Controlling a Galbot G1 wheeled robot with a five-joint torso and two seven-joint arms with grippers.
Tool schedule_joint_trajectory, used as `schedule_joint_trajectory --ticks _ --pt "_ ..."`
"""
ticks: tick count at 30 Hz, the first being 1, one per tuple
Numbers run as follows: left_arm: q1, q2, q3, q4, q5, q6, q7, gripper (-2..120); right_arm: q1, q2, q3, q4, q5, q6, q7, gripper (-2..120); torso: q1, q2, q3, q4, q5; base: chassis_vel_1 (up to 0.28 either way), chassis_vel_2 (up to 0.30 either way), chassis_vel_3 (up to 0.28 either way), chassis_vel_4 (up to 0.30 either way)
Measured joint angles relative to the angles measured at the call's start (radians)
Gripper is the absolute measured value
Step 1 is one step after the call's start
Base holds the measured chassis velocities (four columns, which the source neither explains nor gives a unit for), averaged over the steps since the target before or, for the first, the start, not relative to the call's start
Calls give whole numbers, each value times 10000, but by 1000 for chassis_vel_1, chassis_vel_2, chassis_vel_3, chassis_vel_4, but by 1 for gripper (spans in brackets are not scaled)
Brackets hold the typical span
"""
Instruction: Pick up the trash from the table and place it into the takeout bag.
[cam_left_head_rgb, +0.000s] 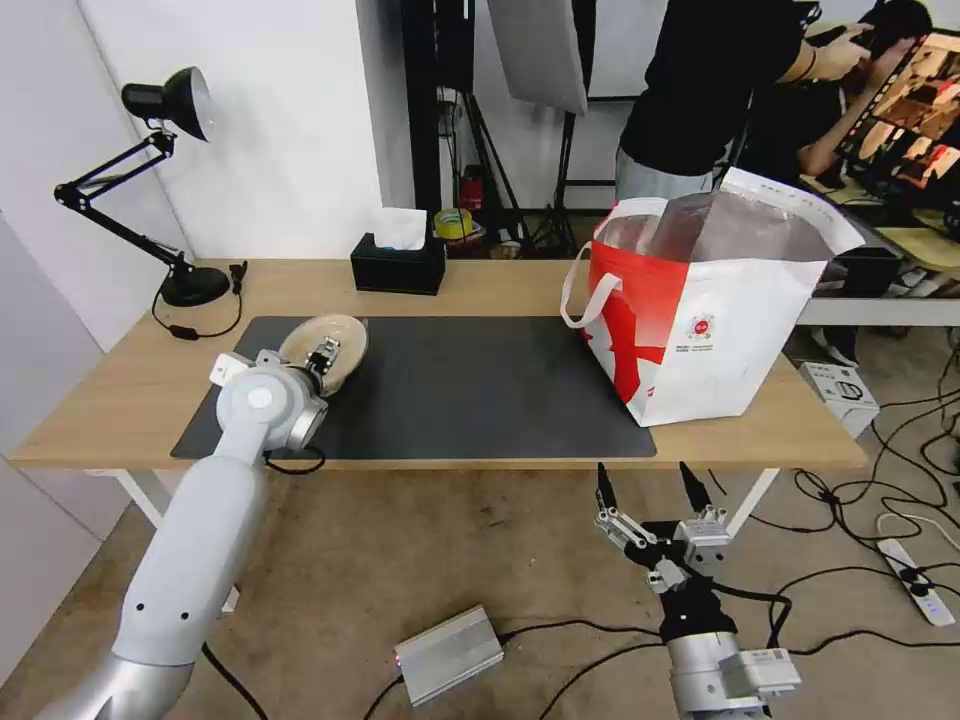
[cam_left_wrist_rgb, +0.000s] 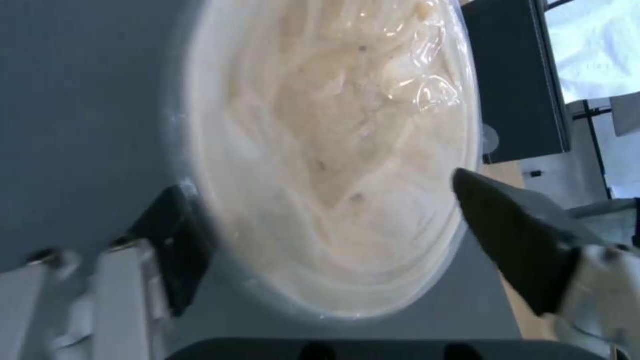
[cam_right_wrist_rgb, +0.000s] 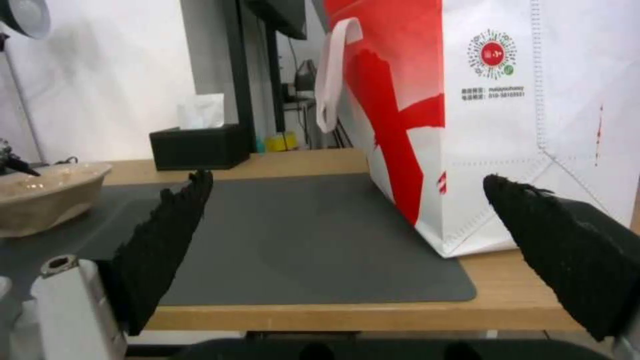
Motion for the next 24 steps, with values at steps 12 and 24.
schedule_joint_trajectory --ticks 12,24 --pt "2 22 77 -63 52 -9 13 35 0 0 0 0 0 0 0 100 0 -1 0 0 0 0 0 0 0" --pt "78 63 100 -310 154 -14 15 0 0 0 0 0 0 0 0 100 0 0 0 0 0 0 0 0 0"
